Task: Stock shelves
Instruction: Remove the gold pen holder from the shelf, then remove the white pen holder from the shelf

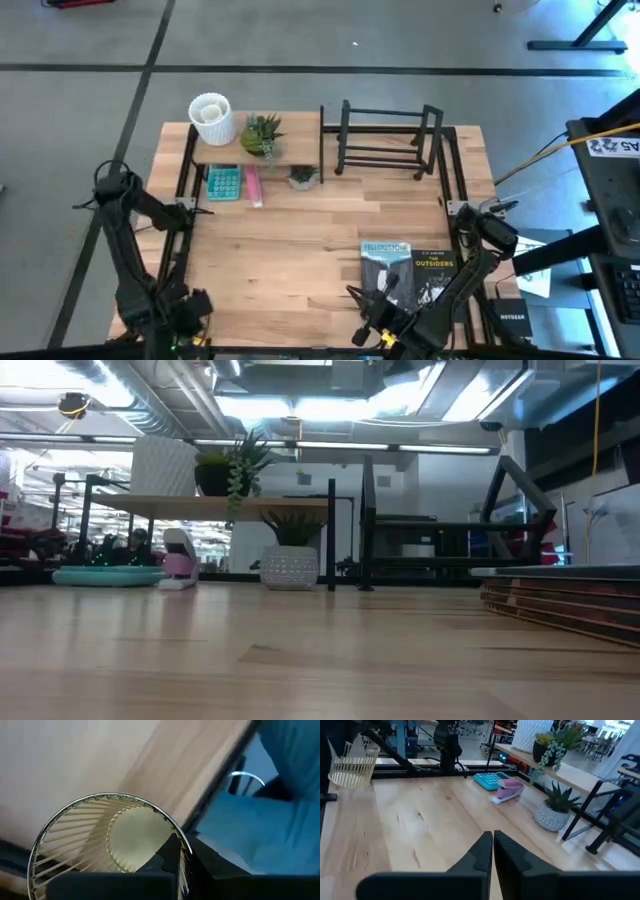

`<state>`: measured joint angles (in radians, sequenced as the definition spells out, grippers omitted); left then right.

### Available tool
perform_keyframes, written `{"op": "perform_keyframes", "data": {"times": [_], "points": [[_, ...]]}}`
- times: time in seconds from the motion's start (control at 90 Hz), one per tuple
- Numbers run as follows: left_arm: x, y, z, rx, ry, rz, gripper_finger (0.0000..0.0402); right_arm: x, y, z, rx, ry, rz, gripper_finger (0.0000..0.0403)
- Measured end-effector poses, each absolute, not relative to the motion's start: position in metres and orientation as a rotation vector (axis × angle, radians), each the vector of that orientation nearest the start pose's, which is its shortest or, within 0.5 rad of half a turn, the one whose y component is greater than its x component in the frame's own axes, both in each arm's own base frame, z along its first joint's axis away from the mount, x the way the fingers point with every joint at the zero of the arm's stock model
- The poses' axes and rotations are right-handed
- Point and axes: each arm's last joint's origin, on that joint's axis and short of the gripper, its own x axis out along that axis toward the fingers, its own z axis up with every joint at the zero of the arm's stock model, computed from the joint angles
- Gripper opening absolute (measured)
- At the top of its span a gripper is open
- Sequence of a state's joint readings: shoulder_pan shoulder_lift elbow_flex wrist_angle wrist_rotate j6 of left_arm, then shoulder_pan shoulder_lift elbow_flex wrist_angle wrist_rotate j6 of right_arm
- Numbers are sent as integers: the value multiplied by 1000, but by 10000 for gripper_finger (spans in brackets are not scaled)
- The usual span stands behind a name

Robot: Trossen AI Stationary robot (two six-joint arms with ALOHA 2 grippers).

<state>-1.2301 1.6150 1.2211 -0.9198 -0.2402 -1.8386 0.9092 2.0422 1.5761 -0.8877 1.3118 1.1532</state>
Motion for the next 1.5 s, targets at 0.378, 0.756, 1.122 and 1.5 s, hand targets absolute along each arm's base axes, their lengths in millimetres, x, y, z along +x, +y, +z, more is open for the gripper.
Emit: {"op": "perform_keyframes", "data": {"times": [0.378, 0.756, 1.122, 1.5], "points": [[101, -288, 210, -658, 1215, 413, 21, 270, 299, 209, -124, 288, -582, 1], [103, -281, 228, -670, 1391, 334, 183, 271, 298, 209, -113, 301, -582, 1], [141, -182, 327, -619, 1223, 156, 217, 272, 299, 209, -92, 311, -573, 1], [169, -32, 409, -41, 648, 502, 217, 272, 300, 208, -90, 317, -571, 1]]}}
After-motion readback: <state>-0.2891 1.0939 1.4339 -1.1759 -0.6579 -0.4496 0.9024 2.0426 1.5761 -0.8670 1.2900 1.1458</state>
